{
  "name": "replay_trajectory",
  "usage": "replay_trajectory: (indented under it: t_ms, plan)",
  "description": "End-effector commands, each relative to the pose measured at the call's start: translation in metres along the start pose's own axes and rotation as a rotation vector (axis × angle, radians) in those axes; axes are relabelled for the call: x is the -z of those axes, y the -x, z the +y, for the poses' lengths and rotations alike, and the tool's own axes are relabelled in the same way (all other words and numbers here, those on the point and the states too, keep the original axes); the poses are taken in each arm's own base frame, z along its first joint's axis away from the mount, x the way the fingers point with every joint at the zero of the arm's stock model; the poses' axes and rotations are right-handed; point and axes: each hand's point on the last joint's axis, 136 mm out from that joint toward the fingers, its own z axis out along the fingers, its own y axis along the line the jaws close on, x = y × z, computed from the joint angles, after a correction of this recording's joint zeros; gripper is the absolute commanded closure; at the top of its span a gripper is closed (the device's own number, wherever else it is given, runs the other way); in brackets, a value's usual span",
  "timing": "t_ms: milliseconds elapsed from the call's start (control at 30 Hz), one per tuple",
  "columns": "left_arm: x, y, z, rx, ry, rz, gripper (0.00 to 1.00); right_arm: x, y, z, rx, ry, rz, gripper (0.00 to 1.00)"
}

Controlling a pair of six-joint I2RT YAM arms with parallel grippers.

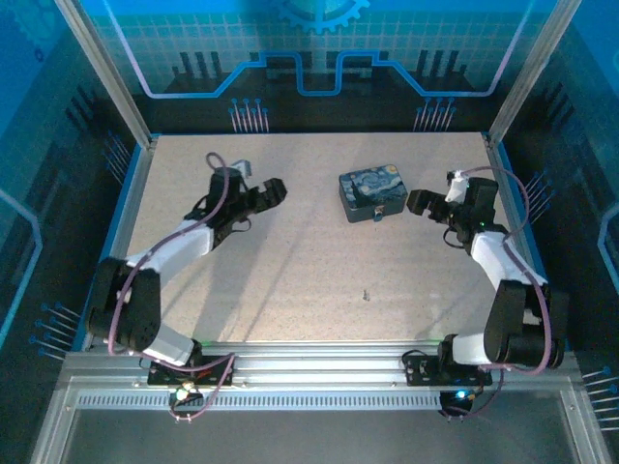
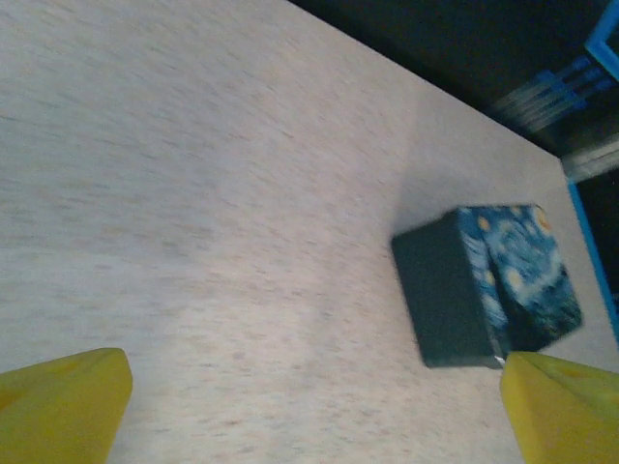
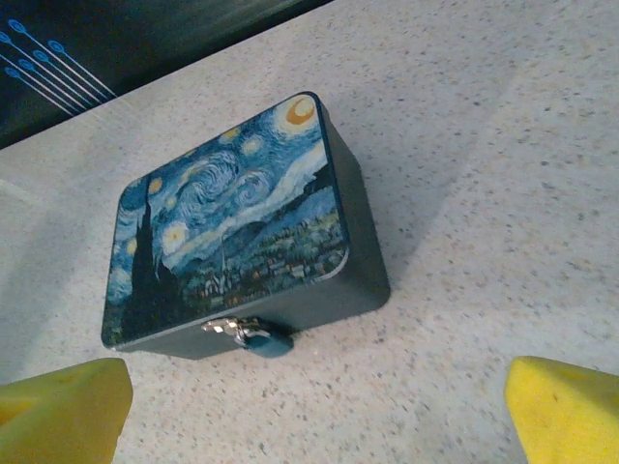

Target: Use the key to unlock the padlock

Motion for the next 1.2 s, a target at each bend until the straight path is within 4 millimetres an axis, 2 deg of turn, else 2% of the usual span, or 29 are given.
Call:
replay_trajectory:
  t_ms: [0,167,233,400,600,867,1167]
  plan:
    - [-0.024,-0.012,-0.048,0.041,-0.127,0.095,0.01,-0.014,0.014,0.009,-0.039,0.099,0.027,0.0]
    - [-0.073,-0.036,-0.088,0.054,-0.199,0.203,0.01,-0.049,0.019,-0.001,-0.082,0.128,0.088,0.0]
    - [-0.089,-0.044,-0.097,0.057,-0.212,0.232,0.03,-0.062,0.02,-0.004,-0.094,0.142,0.107,0.0]
    - [-0.124,-0.062,-0.104,0.087,-0.213,0.295,0.05,-0.093,0.019,-0.012,-0.131,0.167,0.153,0.01]
    - [-0.153,-0.078,-0.106,0.112,-0.21,0.342,0.08,-0.125,0.012,-0.005,-0.136,0.218,0.217,0.04]
    - [-0.177,-0.089,-0.112,0.137,-0.229,0.377,0.13,-0.142,0.004,0.012,-0.139,0.299,0.296,0.11]
    - [-0.181,-0.087,-0.12,0.142,-0.255,0.387,0.15,-0.134,-0.021,0.04,-0.136,0.382,0.37,0.2]
